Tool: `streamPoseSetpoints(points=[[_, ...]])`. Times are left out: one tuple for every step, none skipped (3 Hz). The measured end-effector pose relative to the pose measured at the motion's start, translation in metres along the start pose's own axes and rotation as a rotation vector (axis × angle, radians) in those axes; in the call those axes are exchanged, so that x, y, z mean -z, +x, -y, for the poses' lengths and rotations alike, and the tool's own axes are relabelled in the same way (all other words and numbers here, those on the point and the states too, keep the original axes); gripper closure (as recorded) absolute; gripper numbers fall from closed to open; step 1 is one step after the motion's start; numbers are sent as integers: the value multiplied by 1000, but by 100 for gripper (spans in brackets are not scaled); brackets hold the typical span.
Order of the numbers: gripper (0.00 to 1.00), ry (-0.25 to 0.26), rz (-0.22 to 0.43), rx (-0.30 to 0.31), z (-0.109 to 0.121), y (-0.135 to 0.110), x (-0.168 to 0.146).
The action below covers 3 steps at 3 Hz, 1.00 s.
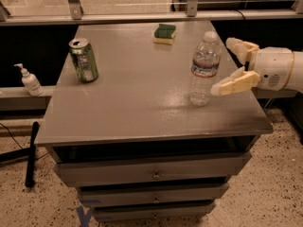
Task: Place water bottle upright
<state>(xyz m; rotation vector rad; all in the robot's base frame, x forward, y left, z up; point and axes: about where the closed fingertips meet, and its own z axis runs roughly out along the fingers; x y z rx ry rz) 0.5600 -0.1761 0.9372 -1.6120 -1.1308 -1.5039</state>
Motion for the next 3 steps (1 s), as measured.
streamPoseSetpoints(points=[[0, -26, 14, 31, -9, 19, 26], [0, -60, 27, 67, -18, 48, 64], [0, -67, 20, 58, -20, 53, 68]])
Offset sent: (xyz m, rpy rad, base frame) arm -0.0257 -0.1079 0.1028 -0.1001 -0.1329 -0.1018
